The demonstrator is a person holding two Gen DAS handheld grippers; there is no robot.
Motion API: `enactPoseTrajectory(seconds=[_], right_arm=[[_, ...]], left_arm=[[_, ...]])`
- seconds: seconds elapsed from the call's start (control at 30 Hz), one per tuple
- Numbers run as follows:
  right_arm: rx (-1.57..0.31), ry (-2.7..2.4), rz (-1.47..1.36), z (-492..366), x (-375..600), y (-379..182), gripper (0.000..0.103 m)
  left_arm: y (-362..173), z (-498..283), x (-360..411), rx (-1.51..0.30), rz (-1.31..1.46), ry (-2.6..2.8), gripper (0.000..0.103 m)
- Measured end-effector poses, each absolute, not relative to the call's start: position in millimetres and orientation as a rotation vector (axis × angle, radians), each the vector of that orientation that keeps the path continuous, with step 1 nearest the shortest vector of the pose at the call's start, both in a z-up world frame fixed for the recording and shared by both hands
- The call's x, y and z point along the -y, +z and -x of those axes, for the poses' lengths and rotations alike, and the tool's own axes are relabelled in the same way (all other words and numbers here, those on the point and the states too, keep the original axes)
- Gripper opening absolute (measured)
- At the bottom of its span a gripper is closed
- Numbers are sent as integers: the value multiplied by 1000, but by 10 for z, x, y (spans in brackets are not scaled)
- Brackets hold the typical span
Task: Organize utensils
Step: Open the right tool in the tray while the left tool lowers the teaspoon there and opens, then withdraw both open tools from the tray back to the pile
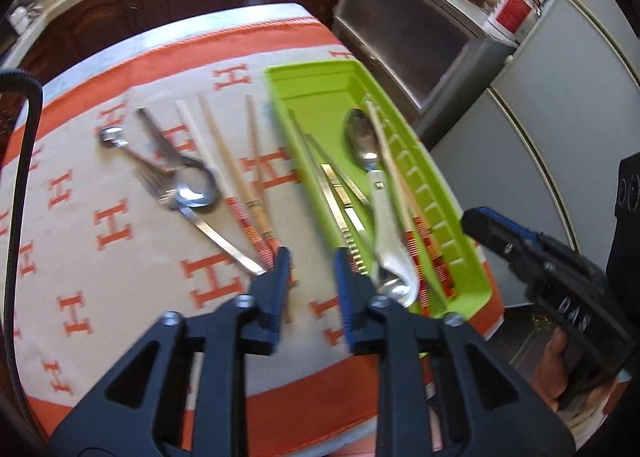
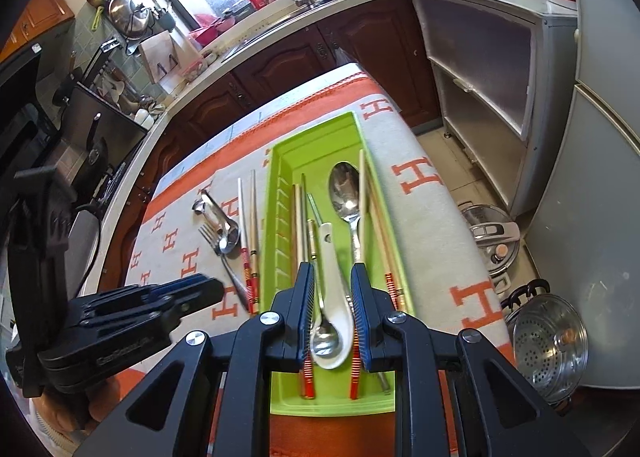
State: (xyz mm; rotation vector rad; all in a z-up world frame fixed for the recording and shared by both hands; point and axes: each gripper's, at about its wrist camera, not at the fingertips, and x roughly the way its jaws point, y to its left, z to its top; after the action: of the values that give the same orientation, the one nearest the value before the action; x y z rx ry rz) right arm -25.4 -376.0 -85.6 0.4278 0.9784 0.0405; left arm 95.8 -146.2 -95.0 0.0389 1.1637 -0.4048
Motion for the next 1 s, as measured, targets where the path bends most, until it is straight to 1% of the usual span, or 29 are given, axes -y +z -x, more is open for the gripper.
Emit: enactPoseTrajectory(seconds=[0.03,0.1,0.3,0.7,1.0], right_arm=[[-980,48,-426,248,3728,-850,21],[-981,58,-420,227,3675,-838,25],[-998,107,-349,123,3388,-767,31],[-1022,259,-201,-190,2597,-696,34],[-1097,315,-136,-484,2212,-953,35]], left_arm=[[-928,-938,1379,-1151,-41,-389,30],[-885,-887,1177,-1121,-48,-348,30],[-861,-815,622,-1097,-22,-242,30],[-1113,-854,-115,-1111,39,-76,30],[-1285,-966,-270,-1123,60,-51,30]])
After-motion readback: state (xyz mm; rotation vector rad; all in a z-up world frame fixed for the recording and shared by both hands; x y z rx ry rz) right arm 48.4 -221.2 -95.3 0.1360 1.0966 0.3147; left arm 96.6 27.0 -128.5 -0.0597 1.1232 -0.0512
